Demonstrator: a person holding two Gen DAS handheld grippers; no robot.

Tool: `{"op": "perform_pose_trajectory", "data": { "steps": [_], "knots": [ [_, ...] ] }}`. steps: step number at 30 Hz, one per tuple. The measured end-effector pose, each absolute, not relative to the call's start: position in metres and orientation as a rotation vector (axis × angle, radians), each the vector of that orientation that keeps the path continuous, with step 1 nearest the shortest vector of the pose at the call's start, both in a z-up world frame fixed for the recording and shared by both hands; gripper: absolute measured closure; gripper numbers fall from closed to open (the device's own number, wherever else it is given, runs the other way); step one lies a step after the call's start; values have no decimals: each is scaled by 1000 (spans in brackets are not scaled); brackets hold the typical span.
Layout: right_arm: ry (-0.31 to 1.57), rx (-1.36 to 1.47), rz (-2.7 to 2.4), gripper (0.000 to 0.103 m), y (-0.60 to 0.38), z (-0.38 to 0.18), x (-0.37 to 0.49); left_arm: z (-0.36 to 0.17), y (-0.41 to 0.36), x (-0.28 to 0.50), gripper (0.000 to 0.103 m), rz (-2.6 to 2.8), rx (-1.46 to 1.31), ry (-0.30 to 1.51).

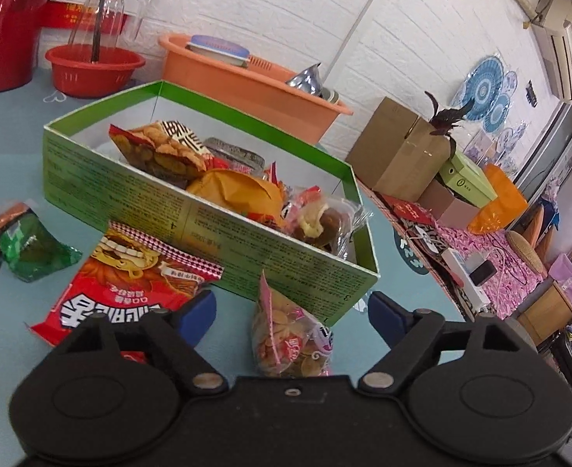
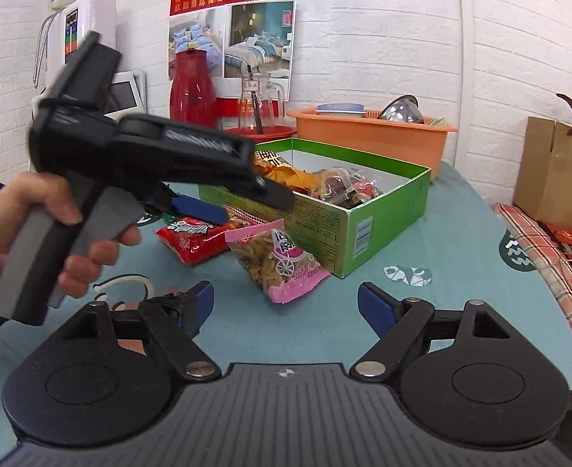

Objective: Organize snacks
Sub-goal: 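Grasp the pink-and-clear snack bag with the left gripper, then carry the pink bag into the green box and open the left gripper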

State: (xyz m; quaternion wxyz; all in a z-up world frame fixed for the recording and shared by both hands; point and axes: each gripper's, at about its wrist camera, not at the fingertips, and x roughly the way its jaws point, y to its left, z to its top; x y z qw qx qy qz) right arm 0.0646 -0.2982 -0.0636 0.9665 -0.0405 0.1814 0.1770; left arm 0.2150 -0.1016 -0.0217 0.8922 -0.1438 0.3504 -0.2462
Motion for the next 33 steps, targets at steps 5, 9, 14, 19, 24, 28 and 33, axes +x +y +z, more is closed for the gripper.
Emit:
{"op": "perform_pose_trajectory", "data": {
  "steps": [5,9,14,19,24,28,33],
  "knots": [
    [395,-83,391,0,-292,-70,75,-39,-92,225,45,-551,-352,788],
    [454,-52,422,0,-287,-78,97,-37,-81,221,47,-580,-370,792],
    [512,-7,443,0,-281,-85,120,-37,-72,216,47,-600,-378,795],
    [537,20,445,0,-279,-86,132,-39,-67,215,47,-617,-395,799],
    [538,51,431,0,-275,-87,141,-42,-63,216,50,-625,-445,809],
    [534,58,409,35,-276,-86,142,-36,-66,208,60,-636,-435,790],
    [482,53,382,39,-283,-76,128,-12,-77,195,69,-674,-404,727]
  ]
}}
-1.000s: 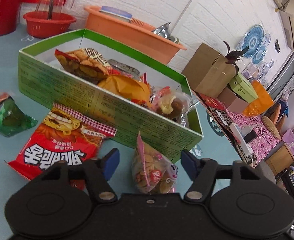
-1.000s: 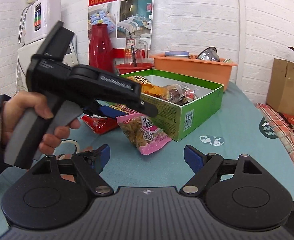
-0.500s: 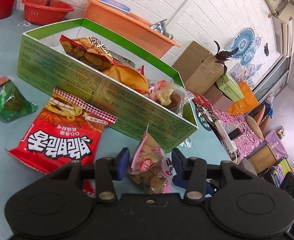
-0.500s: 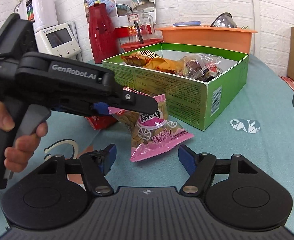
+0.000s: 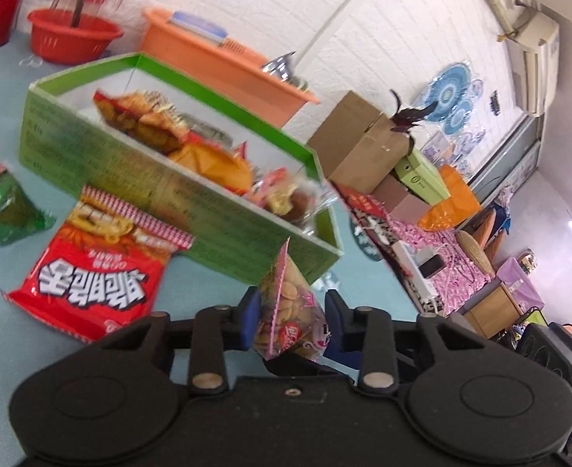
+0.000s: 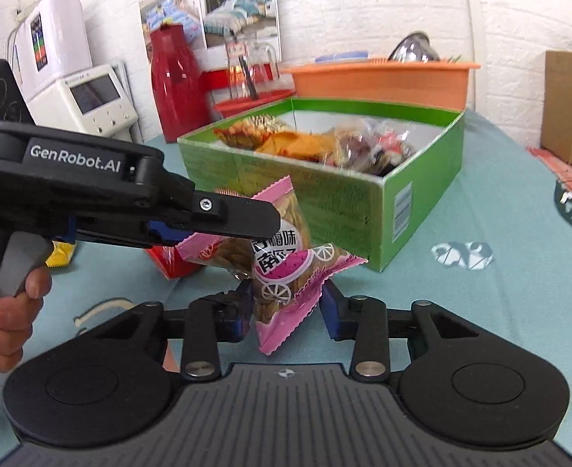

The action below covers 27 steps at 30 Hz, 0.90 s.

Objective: Organize snacks
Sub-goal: 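Carry the pink bag into the green box and open the left gripper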

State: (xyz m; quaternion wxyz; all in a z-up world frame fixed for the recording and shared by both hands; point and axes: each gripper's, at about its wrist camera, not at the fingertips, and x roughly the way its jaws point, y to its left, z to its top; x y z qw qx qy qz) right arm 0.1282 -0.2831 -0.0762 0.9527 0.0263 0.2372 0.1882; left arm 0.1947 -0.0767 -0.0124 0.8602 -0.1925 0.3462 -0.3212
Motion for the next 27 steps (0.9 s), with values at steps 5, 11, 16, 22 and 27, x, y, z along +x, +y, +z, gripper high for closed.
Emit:
{"op": "perform_pose_trajectory", "data": {
  "steps": [5,11,16,22,27],
  "knots": [
    [362,30,361,39,-288,-47,113,25,-85,184,69,-717,-364,609],
    [258,17,354,39,-295,-15,118,57,-94,189,69,-735,-337,512],
    [212,11,344,39,-298,1,132,70,-96,206,70,-737,-323,454],
    [190,10,333,39,-297,9,156,68,-95,230,70,-736,-343,430],
    [199,25,323,39,-300,2,179,55,-95,255,70,-732,-355,463]
  ]
}}
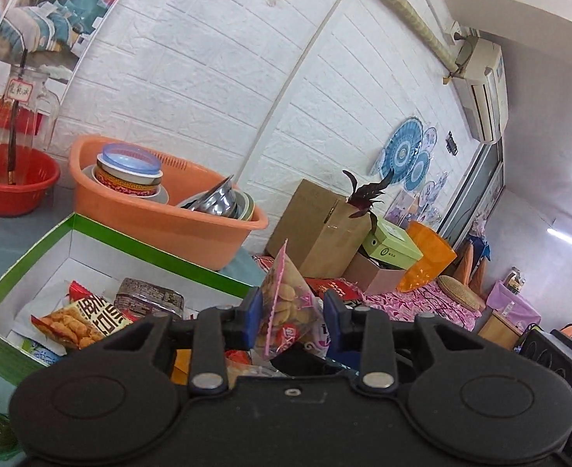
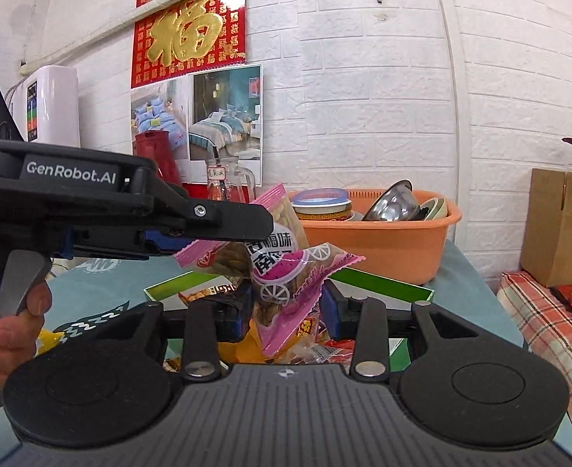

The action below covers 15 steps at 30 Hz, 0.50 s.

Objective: Organize snacks
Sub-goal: 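Carry the pink bag into the green box and open the left gripper, then grasp the yellow snack bag with the left gripper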

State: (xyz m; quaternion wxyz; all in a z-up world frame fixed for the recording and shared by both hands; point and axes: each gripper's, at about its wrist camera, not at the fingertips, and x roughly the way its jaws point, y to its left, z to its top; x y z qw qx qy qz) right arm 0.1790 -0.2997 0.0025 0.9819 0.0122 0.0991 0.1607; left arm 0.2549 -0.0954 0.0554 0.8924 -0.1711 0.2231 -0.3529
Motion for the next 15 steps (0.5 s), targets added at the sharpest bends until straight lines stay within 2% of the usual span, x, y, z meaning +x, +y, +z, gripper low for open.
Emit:
{"op": "perform_pose_trajectory", "data": {
  "steps": [5,7,8,9,11,12,15],
  "knots": [
    [228,27,311,40,-300,-7,194,39,-98,276,69,-717,-374,491],
    [233,-2,299,37,-297,-13,201,30,-98,283,38,-681,-380,516],
    [237,-22,292,25,-296,-17,205,26,-98,286,0,-649,-384,528],
    [246,-43,278,22,-294,-21,210,22,-97,286,0,-612,-388,526],
    [248,-69,241,4,-294,-28,215,18,-91,285,0,-567,-384,501],
    [241,-75,231,0,-295,-30,215,17,-89,285,0,-563,-381,501],
    [230,-89,229,0,-298,-33,213,15,-83,286,0,-549,-388,521]
  ]
}}
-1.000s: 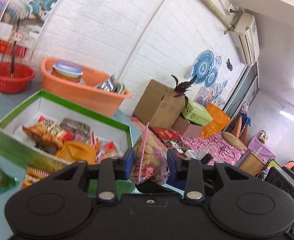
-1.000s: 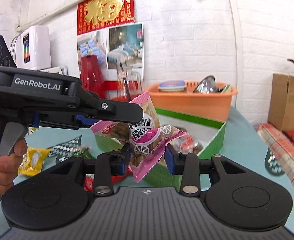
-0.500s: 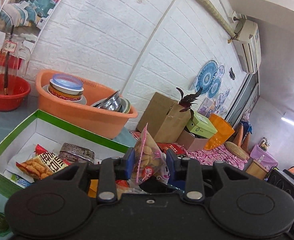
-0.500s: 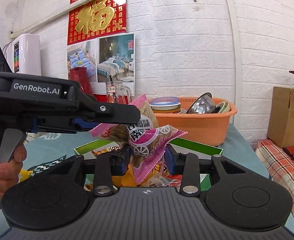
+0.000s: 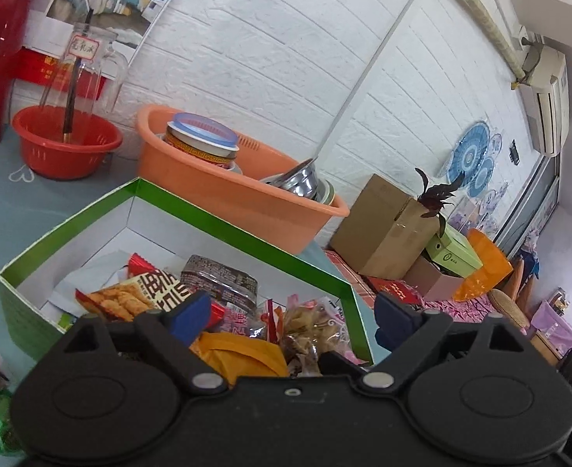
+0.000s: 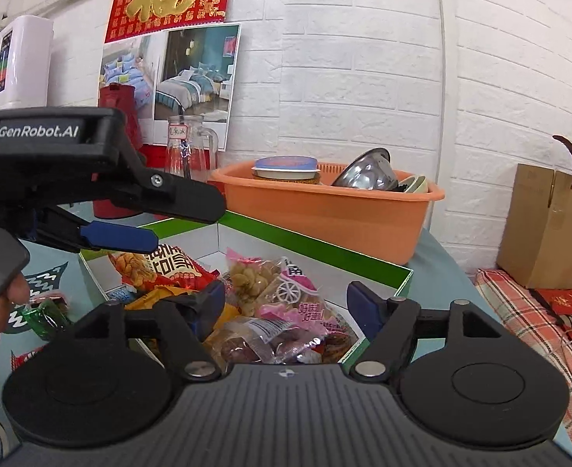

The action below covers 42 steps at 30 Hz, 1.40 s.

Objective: Organize snacks
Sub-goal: 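Grasp the yellow snack bag with the left gripper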

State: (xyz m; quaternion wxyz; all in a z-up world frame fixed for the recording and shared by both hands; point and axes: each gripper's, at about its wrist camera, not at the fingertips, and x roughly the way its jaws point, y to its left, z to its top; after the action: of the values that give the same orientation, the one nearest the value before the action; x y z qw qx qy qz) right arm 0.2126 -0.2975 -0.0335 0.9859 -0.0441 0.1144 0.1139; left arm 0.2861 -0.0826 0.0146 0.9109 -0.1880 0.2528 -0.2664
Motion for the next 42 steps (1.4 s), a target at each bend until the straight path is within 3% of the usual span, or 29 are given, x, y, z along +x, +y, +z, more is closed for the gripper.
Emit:
{"op": "perform_pose_trajectory", "data": {
  "steps": [14,28,42],
  "knots": [
    [146,-99,306,0,-285,1,148,47,-56,210,0,-528,-346,475],
    [270,-118,538,0,-227,-23,94,12,56,114,0,-297,-354,535],
    [387,-133,658,0,-169,-45,90,-21,145,127,0,-99,-518,568]
  ]
}}
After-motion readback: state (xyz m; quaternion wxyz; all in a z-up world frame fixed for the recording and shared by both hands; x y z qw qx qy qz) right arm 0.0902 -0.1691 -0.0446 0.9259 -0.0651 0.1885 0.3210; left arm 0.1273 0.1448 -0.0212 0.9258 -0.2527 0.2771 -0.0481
